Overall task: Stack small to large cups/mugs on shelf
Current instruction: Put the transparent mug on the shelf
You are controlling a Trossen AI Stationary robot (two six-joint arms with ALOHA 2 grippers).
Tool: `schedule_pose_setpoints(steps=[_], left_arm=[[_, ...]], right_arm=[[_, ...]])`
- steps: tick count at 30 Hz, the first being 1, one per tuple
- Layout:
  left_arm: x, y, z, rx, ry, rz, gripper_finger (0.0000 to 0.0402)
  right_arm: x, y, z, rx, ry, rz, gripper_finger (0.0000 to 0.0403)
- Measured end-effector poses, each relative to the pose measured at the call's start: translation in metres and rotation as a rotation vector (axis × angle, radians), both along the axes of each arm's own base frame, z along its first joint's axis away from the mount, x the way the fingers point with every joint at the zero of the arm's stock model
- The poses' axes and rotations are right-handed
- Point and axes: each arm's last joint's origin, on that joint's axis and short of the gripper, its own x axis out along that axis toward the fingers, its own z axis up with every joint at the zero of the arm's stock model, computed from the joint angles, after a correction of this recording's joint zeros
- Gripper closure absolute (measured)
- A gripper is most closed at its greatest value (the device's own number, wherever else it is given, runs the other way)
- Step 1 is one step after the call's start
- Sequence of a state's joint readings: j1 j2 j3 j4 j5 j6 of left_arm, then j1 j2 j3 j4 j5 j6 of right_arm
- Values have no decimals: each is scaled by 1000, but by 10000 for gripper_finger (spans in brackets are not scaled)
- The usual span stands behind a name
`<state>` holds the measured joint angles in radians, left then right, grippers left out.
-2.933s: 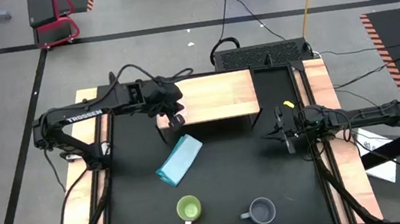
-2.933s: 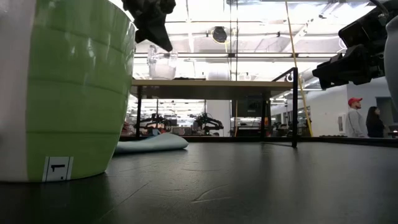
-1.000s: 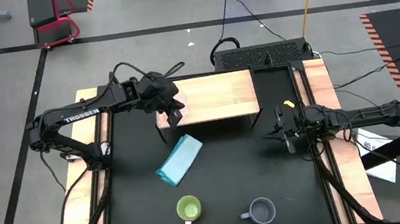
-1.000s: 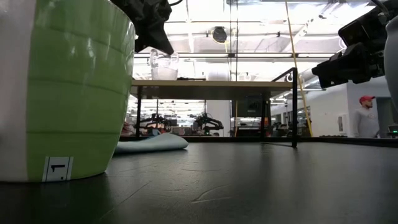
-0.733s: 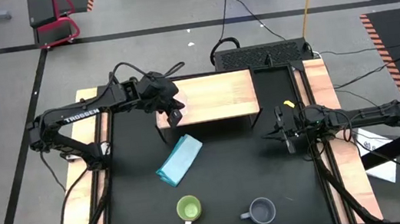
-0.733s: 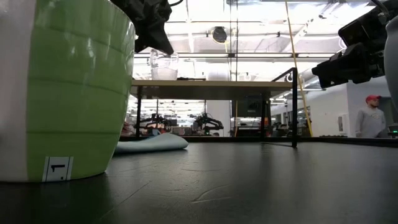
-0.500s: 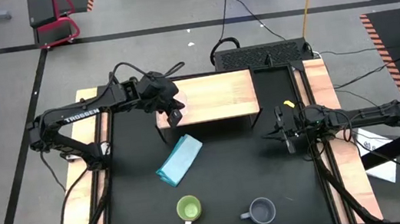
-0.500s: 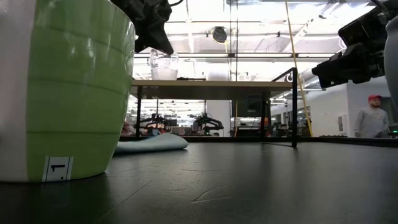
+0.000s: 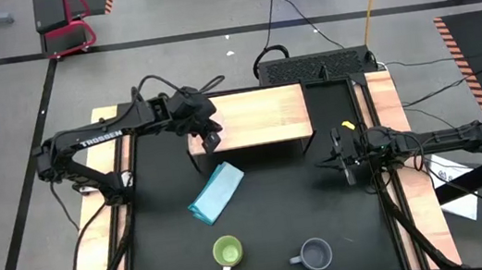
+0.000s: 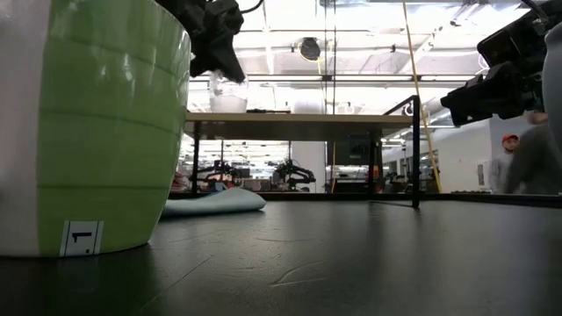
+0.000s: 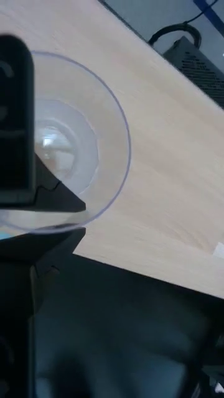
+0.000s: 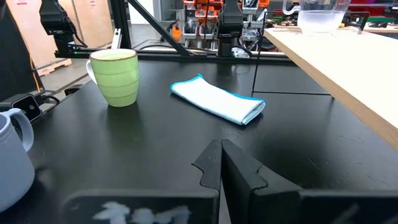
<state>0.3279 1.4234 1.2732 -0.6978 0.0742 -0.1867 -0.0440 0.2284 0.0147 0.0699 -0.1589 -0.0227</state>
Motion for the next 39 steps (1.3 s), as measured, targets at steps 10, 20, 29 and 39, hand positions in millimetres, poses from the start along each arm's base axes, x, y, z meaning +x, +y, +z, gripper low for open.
schedule_pose_setpoints(steps=[10,20,29,39], left_arm=[[-2,0,-4,7,40,16,300],[-2,0,-2,11,27,16,298],[-2,0,0,11,21,14,298],[0,-6,26,22,-25,-3,298]], right_arm=[[0,0,0,0,0,0,403],[0,0,0,0,1,0,403],[0,0,0,0,0,0,403],[0,0,0,-3,0,0,403]])
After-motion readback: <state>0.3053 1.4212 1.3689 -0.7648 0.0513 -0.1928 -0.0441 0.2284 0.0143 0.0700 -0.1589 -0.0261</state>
